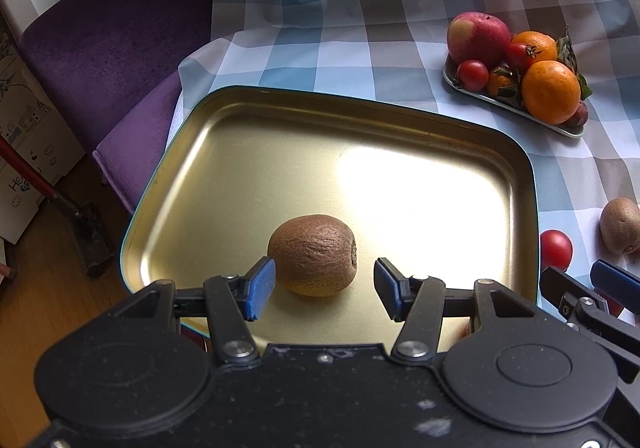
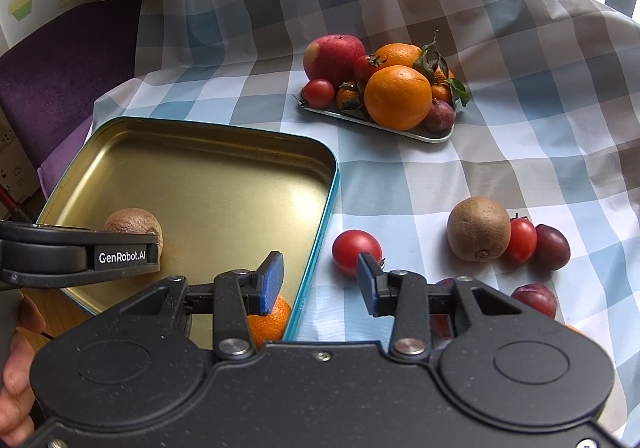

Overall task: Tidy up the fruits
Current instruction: 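Withdraw both tools from the tray toward the loose mandarins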

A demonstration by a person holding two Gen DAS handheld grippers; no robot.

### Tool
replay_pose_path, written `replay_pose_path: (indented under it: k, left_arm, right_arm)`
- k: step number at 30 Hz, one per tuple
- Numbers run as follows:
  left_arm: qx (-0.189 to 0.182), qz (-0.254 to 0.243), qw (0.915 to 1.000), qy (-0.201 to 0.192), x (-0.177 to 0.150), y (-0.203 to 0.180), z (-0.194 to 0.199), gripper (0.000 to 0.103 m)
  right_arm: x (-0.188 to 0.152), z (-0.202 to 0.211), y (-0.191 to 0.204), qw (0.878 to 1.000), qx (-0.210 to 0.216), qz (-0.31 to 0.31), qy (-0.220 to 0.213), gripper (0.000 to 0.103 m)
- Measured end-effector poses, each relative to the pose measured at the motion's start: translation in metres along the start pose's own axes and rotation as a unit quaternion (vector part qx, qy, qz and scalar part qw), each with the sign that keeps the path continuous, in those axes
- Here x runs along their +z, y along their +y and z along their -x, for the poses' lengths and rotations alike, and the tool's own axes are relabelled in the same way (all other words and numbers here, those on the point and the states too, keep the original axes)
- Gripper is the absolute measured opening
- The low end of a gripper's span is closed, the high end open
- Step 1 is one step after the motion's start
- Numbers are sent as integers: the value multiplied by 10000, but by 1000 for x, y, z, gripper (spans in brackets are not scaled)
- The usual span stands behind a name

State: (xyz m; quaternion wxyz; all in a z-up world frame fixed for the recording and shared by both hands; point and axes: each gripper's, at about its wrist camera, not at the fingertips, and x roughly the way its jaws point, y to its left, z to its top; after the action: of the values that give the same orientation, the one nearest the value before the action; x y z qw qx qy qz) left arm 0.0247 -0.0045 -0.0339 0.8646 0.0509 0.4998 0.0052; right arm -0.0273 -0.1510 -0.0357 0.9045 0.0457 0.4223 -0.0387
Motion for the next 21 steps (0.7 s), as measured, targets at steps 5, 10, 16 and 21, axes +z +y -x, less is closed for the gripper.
replay_pose_path:
  k: [5, 10, 16, 21]
  left_arm:
    - [-92, -66, 9999, -67, -1, -12, 5, 57]
    - [-196, -172, 9996, -110, -2, -26, 10, 57]
    - [-347, -353, 9987, -156, -4, -47, 17, 57]
    - [-466, -510, 9975, -155, -7, -65, 21, 57]
  right_arm:
    - [-2, 1, -11, 9998, -138, -119, 29, 48]
    - [-6, 3, -26, 9992, -273, -282, 83, 48]
    - [-13, 8, -46, 9978, -457, -471, 54, 48]
    - [-18, 10, -61, 9962, -595, -628, 70, 48]
